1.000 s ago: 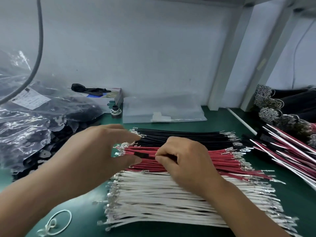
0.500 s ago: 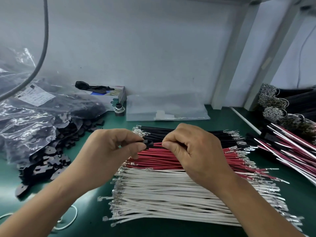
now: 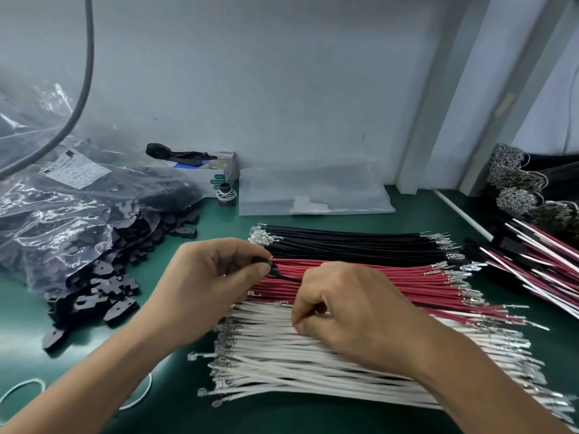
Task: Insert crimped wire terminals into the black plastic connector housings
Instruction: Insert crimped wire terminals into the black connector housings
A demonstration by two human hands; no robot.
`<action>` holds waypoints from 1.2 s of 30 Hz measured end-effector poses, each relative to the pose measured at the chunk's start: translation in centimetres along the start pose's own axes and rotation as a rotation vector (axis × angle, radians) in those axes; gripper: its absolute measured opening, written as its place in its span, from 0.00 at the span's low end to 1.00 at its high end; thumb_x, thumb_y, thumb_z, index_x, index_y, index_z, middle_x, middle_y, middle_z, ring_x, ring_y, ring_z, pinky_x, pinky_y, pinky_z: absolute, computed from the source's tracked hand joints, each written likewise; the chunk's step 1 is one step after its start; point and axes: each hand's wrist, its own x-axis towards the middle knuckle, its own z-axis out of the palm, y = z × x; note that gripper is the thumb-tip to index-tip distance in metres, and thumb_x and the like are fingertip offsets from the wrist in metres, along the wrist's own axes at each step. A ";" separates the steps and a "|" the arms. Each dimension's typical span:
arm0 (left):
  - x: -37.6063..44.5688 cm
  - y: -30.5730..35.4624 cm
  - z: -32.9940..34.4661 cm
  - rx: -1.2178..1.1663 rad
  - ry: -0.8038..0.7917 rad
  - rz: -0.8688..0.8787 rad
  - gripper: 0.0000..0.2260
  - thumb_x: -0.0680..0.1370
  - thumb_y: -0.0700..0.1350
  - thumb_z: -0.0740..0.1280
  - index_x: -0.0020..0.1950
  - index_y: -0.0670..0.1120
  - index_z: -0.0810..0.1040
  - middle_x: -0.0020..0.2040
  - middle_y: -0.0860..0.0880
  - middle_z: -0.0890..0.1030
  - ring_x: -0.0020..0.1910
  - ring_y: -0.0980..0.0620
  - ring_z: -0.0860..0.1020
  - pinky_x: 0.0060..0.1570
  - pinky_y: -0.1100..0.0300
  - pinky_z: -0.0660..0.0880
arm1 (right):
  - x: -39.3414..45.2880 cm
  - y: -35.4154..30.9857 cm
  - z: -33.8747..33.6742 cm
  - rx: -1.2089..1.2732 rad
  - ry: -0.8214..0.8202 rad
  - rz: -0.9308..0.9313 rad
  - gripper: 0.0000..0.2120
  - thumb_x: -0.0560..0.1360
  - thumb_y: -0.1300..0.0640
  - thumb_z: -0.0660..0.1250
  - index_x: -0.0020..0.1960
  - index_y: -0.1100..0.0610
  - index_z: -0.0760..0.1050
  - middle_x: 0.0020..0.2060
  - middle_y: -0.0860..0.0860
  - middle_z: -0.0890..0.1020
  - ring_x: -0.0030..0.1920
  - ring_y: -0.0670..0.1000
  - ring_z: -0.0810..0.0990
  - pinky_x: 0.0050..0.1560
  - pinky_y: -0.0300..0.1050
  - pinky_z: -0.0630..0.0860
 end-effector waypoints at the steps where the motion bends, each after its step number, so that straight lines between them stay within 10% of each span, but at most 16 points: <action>1: 0.0 0.0 -0.1 0.001 -0.001 -0.009 0.09 0.72 0.43 0.79 0.46 0.57 0.88 0.37 0.48 0.86 0.31 0.54 0.79 0.34 0.57 0.78 | 0.0 0.0 0.0 0.009 -0.002 0.010 0.05 0.76 0.45 0.70 0.48 0.45 0.82 0.42 0.36 0.78 0.47 0.38 0.76 0.52 0.42 0.75; 8: 0.1 0.4 -0.2 -0.127 0.010 -0.082 0.08 0.67 0.47 0.79 0.44 0.51 0.88 0.31 0.47 0.84 0.26 0.59 0.77 0.27 0.71 0.71 | -0.1 -0.2 -0.2 0.034 0.022 0.025 0.04 0.77 0.50 0.68 0.43 0.45 0.78 0.41 0.37 0.78 0.45 0.38 0.76 0.49 0.39 0.74; 18: 0.1 1.1 -0.5 -0.446 -0.035 -0.204 0.11 0.63 0.44 0.79 0.44 0.44 0.88 0.37 0.38 0.86 0.32 0.47 0.85 0.29 0.62 0.79 | -0.2 1.1 -2.2 0.137 0.397 0.098 0.05 0.77 0.53 0.71 0.45 0.43 0.82 0.43 0.37 0.79 0.46 0.42 0.79 0.45 0.39 0.74; 36: -0.1 1.6 -0.4 -0.607 -0.012 -0.245 0.13 0.61 0.42 0.79 0.43 0.42 0.88 0.36 0.37 0.85 0.33 0.45 0.85 0.34 0.59 0.82 | -0.4 0.3 -1.9 -0.141 0.533 -0.102 0.07 0.78 0.51 0.67 0.43 0.49 0.82 0.37 0.42 0.76 0.35 0.43 0.75 0.33 0.42 0.73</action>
